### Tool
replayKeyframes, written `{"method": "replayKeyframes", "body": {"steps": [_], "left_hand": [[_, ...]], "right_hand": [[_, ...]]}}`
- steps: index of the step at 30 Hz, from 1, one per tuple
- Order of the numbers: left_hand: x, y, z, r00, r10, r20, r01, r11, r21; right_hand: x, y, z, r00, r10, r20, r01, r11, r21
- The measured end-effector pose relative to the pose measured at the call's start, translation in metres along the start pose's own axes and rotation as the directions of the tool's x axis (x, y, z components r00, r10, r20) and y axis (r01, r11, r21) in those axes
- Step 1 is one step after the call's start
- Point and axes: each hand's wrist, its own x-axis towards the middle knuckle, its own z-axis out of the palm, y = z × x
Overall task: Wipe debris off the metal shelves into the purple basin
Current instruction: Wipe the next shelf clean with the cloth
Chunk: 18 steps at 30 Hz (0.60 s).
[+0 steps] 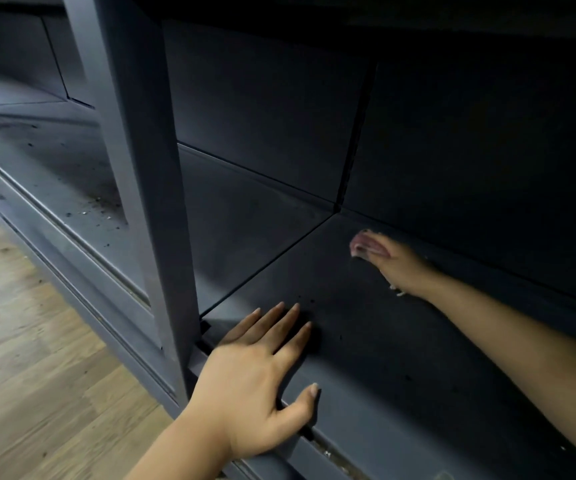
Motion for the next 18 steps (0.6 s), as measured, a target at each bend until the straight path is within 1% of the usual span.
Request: {"method": "replayKeyframes", "body": {"steps": [2,4,6,9,12,15,18], "left_hand": [[0.0,0.0,0.0,1.0,-0.003,-0.019,0.003,1.0,-0.001],[0.001,0.001,-0.001,0.999,0.002,-0.033,-0.002,1.0,0.004],[0.001,0.0,-0.001,0.999,0.01,-0.045,-0.01,1.0,0.008],[0.001,0.0,0.001,0.999,0.013,-0.049,-0.012,1.0,0.015],[0.001,-0.001,0.002,0.999,0.013,-0.04,-0.012,0.999,0.032],[0.001,-0.001,0.0,0.999,0.019,-0.032,-0.017,0.998,0.056],[0.001,0.0,-0.001,0.999,0.017,-0.033,-0.016,0.999,0.04]], "right_hand": [[0.024,-0.001,0.005,1.0,-0.002,-0.016,0.003,0.997,0.082],[0.036,-0.016,0.014,0.999,0.036,-0.007,-0.035,0.99,0.136],[0.043,-0.036,0.024,0.999,0.022,0.04,-0.029,0.984,0.178],[0.036,-0.068,0.043,0.985,-0.06,0.16,0.019,0.969,0.248],[0.022,-0.079,0.056,0.962,-0.17,0.215,0.122,0.968,0.219],[-0.005,-0.076,0.048,0.942,-0.22,0.252,0.19,0.972,0.137],[-0.043,-0.067,0.041,0.921,-0.276,0.275,0.258,0.961,0.1]]}}
